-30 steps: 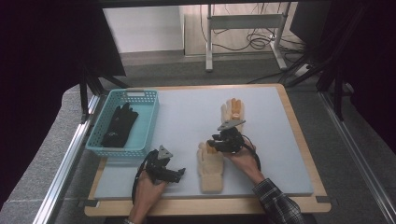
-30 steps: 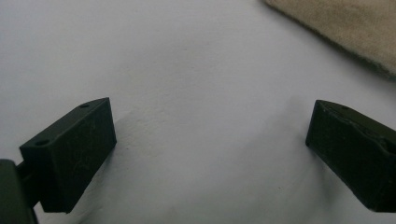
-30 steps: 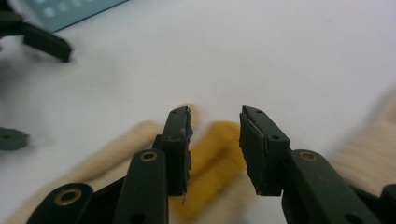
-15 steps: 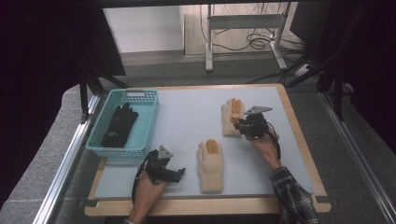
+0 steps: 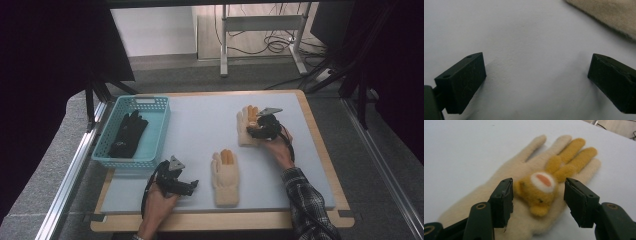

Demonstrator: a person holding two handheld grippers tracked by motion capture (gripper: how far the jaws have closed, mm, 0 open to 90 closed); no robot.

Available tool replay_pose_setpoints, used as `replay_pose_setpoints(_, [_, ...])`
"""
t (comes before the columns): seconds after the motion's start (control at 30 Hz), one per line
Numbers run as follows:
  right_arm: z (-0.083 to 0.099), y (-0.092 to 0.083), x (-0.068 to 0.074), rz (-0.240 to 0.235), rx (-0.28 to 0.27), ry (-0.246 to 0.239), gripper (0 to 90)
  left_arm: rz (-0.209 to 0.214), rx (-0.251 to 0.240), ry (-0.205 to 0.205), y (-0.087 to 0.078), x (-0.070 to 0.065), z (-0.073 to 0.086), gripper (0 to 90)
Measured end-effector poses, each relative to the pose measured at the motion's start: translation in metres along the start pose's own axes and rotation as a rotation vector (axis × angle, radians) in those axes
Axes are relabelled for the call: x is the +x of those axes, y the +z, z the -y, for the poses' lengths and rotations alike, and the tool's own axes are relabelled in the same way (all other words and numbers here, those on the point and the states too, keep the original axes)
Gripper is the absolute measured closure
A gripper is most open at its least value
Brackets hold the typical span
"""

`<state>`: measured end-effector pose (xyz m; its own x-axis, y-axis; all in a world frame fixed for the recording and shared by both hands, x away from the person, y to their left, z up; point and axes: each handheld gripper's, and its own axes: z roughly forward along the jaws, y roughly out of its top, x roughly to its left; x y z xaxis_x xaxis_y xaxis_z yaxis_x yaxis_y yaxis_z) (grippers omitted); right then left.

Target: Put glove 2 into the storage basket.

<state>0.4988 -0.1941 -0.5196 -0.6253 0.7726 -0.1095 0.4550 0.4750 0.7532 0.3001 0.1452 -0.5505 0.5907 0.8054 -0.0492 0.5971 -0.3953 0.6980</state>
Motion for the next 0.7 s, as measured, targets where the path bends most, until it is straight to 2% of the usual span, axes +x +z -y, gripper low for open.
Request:
replay_pose_setpoints(0.1, [0.002,0.006,-0.003,-0.012,-0.006,0.025,40.0,0.0,0.001,0.0,0.0,0.0,0.0,1.7])
replay_pose_setpoints(0.17, [0.001,0.009,-0.002,-0.012,-0.006,0.014,40.4,0.0,0.001,0.001,0.0,0.0,0.0,1.7])
replay_pose_setpoints(0.23, [0.001,0.012,-0.001,-0.015,-0.002,0.011,45.3,0.0,0.001,0.001,0.0,0.0,0.0,1.7])
replay_pose_setpoints(0.3, [0.001,0.013,-0.001,-0.024,0.002,0.036,51.5,0.0,0.001,0.001,0.0,0.0,0.0,1.7])
replay_pose_setpoints(0.4, [0.0,0.011,-0.001,-0.021,0.013,0.07,57.4,0.0,0.0,0.001,0.0,0.0,0.0,1.7])
replay_pose_setpoints(0.5, [-0.002,0.007,0.002,-0.008,0.028,0.057,58.7,0.0,0.0,0.0,0.0,0.0,0.0,1.7])
replay_pose_setpoints(0.7, [-0.001,-0.004,0.003,-0.023,0.001,0.077,58.7,-0.001,0.0,0.0,0.0,0.0,0.0,1.7])
